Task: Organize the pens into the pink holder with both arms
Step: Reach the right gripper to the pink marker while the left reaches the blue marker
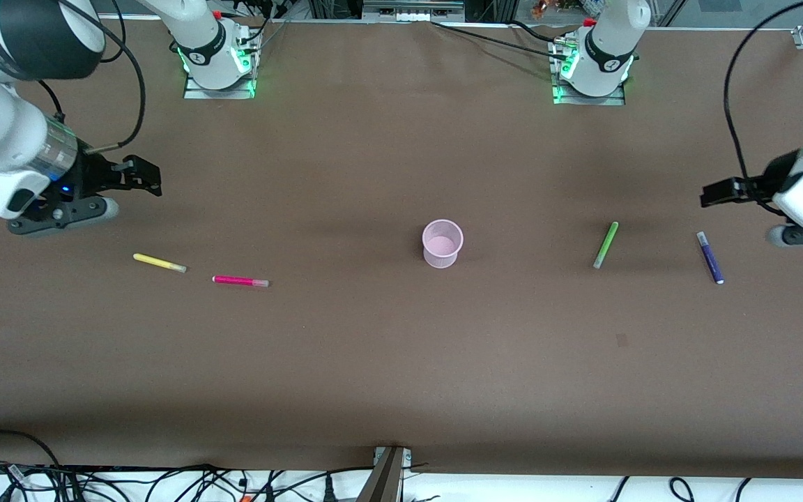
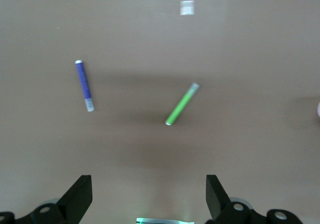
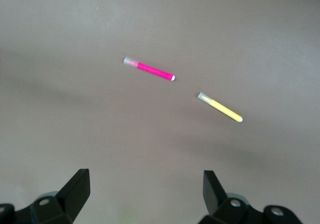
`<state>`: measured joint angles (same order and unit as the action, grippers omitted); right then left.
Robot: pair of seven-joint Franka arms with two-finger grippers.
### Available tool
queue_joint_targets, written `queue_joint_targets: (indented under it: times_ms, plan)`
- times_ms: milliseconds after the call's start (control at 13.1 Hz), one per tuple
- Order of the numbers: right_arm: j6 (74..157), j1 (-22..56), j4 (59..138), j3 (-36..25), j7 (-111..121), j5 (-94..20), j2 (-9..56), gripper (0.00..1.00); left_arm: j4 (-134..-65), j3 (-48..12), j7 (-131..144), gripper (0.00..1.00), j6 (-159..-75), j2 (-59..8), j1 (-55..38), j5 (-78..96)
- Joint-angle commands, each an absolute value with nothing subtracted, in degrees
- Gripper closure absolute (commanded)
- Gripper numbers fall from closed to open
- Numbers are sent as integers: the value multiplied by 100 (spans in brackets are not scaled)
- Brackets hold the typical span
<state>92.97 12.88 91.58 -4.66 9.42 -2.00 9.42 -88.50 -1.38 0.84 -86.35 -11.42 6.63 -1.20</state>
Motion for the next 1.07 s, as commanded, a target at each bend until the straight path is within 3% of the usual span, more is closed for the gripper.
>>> queue_joint_targets:
  times_ms: [0,229,535,993]
  plan:
    - [9534,1371,9053,-448,1667,-273,1702,0,-8709,-184,-97,0,-8919,-1572,1036,-656]
    - [10089,1441,9096,-448,2687,-255,2310,0,-8972,-185,-114,0,-9349,-1959,1371,-765]
    - [11281,1477,9377,-457,4057,-202,2951,0,-9597,-176,-773,0,-11149,-2529,1783,-782]
    - [13118,1468,10034,-475,5113,-193,3551,2,-10071,-185,-1415,0,-13030,-3506,2267,-782]
